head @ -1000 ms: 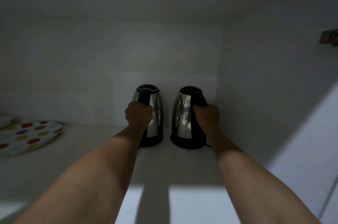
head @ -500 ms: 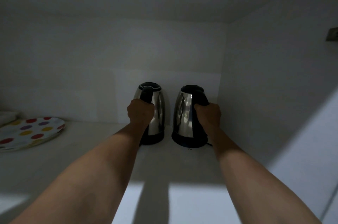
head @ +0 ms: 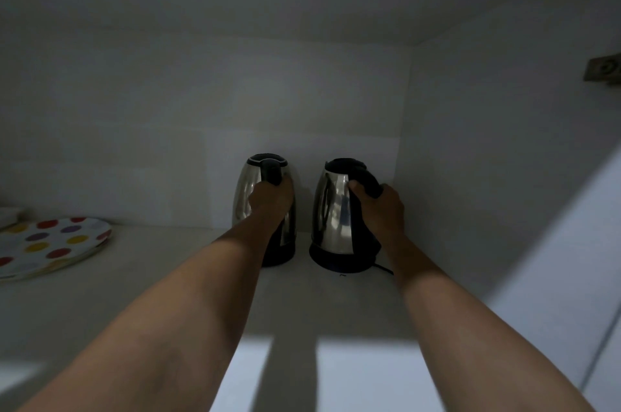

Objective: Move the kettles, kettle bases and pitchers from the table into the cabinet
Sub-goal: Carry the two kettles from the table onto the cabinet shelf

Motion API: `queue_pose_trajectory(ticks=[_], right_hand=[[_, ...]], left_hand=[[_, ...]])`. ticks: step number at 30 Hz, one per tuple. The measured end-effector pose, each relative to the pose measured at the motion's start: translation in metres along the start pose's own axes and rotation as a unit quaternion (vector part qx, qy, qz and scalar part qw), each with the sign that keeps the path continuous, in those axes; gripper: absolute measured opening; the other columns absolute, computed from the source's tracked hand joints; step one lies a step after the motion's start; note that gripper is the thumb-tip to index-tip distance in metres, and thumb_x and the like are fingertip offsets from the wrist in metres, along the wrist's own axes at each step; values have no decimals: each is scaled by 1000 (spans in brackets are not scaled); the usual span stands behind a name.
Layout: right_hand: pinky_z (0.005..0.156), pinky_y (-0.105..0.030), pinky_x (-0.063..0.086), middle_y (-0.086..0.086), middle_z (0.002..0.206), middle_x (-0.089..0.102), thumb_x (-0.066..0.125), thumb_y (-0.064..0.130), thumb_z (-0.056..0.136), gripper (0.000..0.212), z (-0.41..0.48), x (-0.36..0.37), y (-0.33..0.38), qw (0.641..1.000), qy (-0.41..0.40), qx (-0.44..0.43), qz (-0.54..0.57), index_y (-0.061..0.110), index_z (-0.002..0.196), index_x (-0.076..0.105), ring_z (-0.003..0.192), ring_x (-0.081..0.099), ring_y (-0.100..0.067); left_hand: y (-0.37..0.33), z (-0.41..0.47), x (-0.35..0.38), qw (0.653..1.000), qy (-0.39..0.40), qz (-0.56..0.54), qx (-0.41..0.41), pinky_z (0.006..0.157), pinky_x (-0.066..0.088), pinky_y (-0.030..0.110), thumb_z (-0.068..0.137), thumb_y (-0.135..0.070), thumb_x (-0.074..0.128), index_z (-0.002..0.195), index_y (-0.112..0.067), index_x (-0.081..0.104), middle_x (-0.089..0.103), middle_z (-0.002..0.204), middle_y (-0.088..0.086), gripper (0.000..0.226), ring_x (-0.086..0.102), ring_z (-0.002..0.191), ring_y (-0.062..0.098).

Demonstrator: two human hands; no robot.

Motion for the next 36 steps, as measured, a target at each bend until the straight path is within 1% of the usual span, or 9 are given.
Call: queue_pose_trajectory(ticks=[4,9,15,21,24,26,29,32,36], right_hand=[[79,-34,50,-15,107,67,64,60,88,57,0,-9,-1,998,19,-29,-47,7,109,58,100,65,-31],[80,-35,47,-21,124,61,57,58,94,64,1,-14,7,993,69,-19,-92,3,126,47,111,61,-37],[90,-42,52,-24,131,57,52,53,99,63,-3,-17,13,985,100,-4,-138,3,133,36,114,60,-38],[103,-51,46,-24,142,47,58,54,94,83,-12,-22,26,974,85,-18,-209,11,153,20,129,49,-41],[108,-53,41,-24,148,38,57,51,96,83,-19,-28,37,967,80,-25,-240,12,156,15,135,40,-43],[110,-53,39,-24,151,35,55,50,97,82,-24,-31,43,961,78,-34,-264,11,157,14,138,37,-42],[113,-56,34,-24,155,31,53,49,99,81,-30,-35,53,951,83,-47,-296,12,158,12,142,31,-42],[114,-57,31,-22,156,30,51,48,100,77,-45,-40,66,939,92,-58,-327,13,158,14,144,28,-41],[116,-55,29,-20,158,28,47,51,100,75,-79,-46,89,923,97,-77,-365,14,158,18,146,25,-40]], left_hand=[[-1,6,8,998,58,-24,-4,93,54,46,73,-60,47,115,2,65,69,109,22,77,66,102,39],[4,18,17,995,91,-41,-30,98,49,42,61,-69,48,130,-2,56,68,116,18,97,64,109,35],[-1,13,16,996,85,8,-13,104,46,43,88,-58,53,138,5,45,61,128,22,81,59,118,37],[-2,8,6,994,68,83,-3,102,48,45,87,-49,61,140,5,41,58,131,22,78,58,118,39],[-2,4,1,992,71,100,3,99,50,45,85,-41,65,137,5,46,59,129,22,72,60,115,38],[-6,-7,-5,992,67,105,-1,100,49,44,84,-43,66,142,5,40,55,136,21,80,57,120,37],[-16,-22,-16,991,30,128,5,105,44,41,89,-49,60,149,7,23,47,144,22,91,50,128,38],[-29,-45,-38,989,-13,140,52,103,41,38,94,-42,57,141,3,35,53,129,10,68,51,127,35],[-40,-74,-70,963,1,237,127,104,40,47,95,-48,45,141,-7,34,48,140,22,62,45,127,43]])
Point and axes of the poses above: each hand's wrist, its own z-axis towards the middle knuckle, its own x-axis out of the palm, y = z × x, the point moved 3 cm from there along z, towards the middle knuckle
